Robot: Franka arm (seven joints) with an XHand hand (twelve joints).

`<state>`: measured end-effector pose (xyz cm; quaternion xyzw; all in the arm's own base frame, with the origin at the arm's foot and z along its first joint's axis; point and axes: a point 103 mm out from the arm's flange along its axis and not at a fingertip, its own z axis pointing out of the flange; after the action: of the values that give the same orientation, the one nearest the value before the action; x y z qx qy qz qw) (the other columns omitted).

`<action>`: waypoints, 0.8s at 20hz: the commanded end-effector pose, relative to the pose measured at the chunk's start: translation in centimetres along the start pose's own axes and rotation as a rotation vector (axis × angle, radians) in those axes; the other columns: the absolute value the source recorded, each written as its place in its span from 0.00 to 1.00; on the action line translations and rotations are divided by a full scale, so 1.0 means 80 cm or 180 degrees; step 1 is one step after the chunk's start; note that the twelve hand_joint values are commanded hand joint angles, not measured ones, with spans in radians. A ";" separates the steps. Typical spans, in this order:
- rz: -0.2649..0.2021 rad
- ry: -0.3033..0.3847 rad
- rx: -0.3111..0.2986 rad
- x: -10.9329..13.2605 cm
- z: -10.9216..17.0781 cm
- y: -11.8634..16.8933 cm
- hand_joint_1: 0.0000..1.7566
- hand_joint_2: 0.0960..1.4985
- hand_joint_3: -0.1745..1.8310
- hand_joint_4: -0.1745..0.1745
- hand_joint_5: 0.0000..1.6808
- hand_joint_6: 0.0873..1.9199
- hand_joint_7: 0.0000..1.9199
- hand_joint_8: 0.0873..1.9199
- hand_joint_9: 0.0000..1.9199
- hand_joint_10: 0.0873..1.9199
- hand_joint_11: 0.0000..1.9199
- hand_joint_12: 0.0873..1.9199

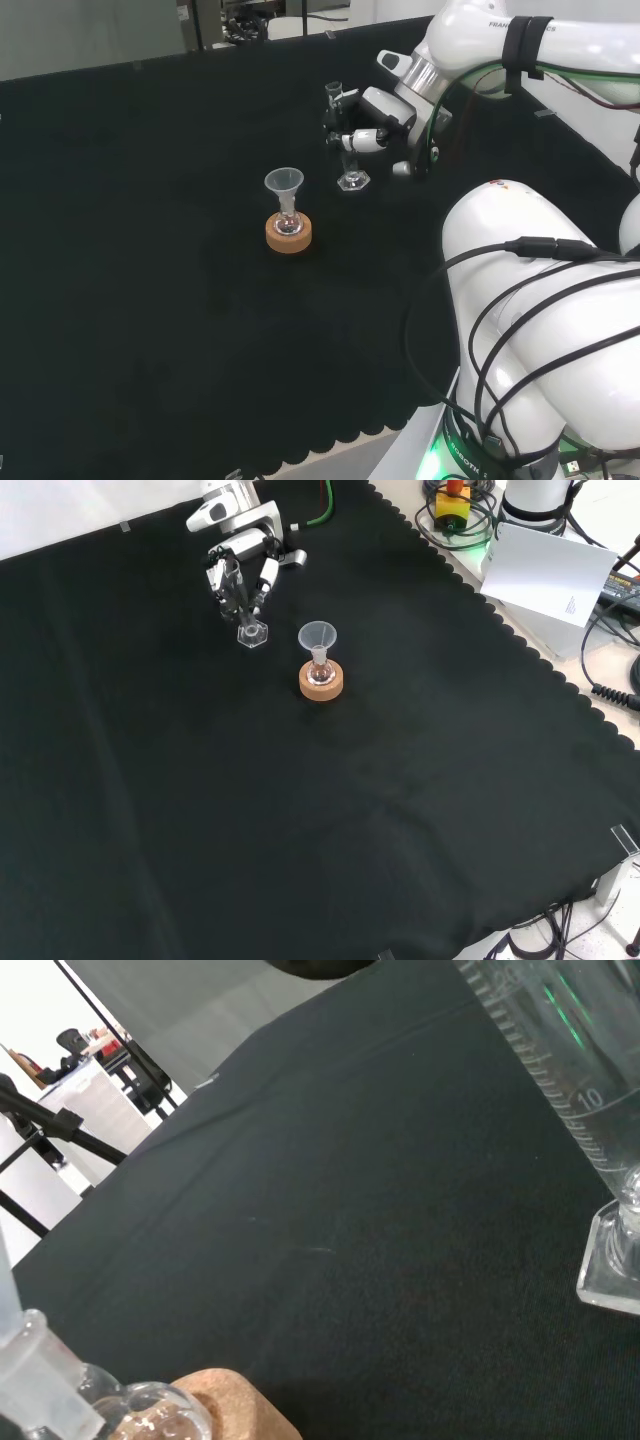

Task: Put the graduated cylinder back on the table.

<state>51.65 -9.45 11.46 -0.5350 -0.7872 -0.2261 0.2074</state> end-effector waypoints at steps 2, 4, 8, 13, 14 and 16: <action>-0.0039 0.0055 -0.0122 -0.005 0.015 0.003 0.63 0.72 0.09 0.37 0.60 0.48 0.69 0.09 0.80 0.00 0.73 0.31; -0.0043 0.0046 -0.0153 -0.006 0.016 0.003 0.63 0.72 0.09 0.37 0.60 0.48 0.69 0.09 0.80 0.00 0.72 0.31; -0.0038 0.0042 -0.0181 -0.007 0.020 0.002 0.63 0.72 0.09 0.37 0.60 0.49 0.69 0.09 0.79 0.00 0.72 0.31; -0.0037 0.0031 -0.0244 -0.009 0.022 -0.001 0.63 0.72 0.09 0.37 0.60 0.49 0.68 0.09 0.79 0.00 0.72 0.31; -0.0035 0.0029 -0.0267 -0.009 0.024 -0.002 0.63 0.72 0.09 0.37 0.60 0.49 0.68 0.09 0.79 0.00 0.72 0.31; -0.0038 0.0027 -0.0302 -0.010 0.026 -0.004 0.63 0.72 0.09 0.36 0.60 0.49 0.68 0.08 0.79 0.00 0.72 0.31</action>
<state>51.74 -8.93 9.66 -0.5364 -0.7802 -0.2592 0.1906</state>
